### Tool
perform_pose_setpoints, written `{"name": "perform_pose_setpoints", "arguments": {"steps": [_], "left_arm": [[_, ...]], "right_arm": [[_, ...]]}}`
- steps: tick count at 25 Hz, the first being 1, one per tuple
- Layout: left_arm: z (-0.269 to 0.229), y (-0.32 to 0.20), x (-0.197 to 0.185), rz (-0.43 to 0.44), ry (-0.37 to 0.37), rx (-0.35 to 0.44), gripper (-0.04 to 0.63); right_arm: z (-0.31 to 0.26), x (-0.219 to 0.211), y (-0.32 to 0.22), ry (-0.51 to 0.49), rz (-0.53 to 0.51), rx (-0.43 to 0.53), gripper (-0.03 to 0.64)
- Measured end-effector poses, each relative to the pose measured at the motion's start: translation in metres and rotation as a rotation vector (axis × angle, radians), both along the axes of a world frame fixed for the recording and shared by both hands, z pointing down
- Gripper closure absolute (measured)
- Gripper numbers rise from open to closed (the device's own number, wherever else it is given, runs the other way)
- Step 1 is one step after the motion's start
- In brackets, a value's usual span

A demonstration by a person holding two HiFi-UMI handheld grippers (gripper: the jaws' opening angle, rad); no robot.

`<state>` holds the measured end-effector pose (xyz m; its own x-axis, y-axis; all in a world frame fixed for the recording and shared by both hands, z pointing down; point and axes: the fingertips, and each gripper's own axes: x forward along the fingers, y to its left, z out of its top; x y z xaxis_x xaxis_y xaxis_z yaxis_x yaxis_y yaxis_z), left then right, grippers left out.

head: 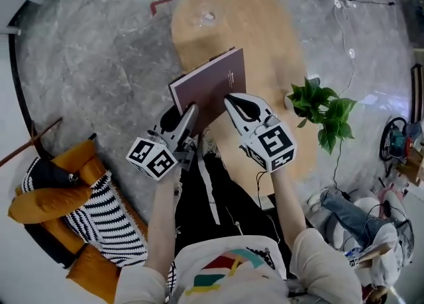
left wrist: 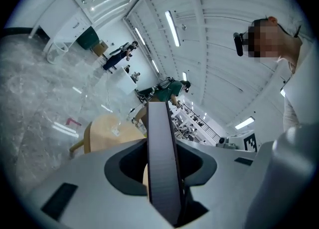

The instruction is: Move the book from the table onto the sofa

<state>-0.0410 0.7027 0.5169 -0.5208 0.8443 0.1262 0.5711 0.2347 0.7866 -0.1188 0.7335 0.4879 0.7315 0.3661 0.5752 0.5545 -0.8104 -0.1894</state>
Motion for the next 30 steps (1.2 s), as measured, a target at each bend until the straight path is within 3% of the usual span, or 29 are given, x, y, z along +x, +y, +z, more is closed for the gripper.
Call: {"name": "perform_pose_setpoints", "arguments": {"steps": [5,8,11,15,21,30], "left_arm": [[-0.102,0.000,0.034,-0.126,-0.006,-0.101,0.442],[-0.165,0.007,0.058,-0.193,-0.066,-0.191,0.442],[-0.223,0.016,0.075,-0.213,-0.133,-0.293,0.442],[-0.279,-0.014,0.076,-0.208,-0.112,-0.344,0.442],[-0.309,-0.037,0.081,-0.256,-0.093,-0.383,0.442],[-0.315,-0.063,0.104,-0.364,-0.071,-0.417,0.442]], "right_arm": [[-0.078,-0.006,-0.007,0.135,0.114,0.036,0.603],[-0.127,0.004,-0.005,0.261,0.189,0.037,0.603],[-0.172,0.014,0.000,0.321,0.198,-0.034,0.603],[-0.215,0.011,-0.036,0.335,0.164,-0.057,0.603],[-0.244,0.003,-0.049,0.350,0.118,-0.118,0.603],[-0.240,0.006,-0.053,0.359,0.045,-0.123,0.603]]}}
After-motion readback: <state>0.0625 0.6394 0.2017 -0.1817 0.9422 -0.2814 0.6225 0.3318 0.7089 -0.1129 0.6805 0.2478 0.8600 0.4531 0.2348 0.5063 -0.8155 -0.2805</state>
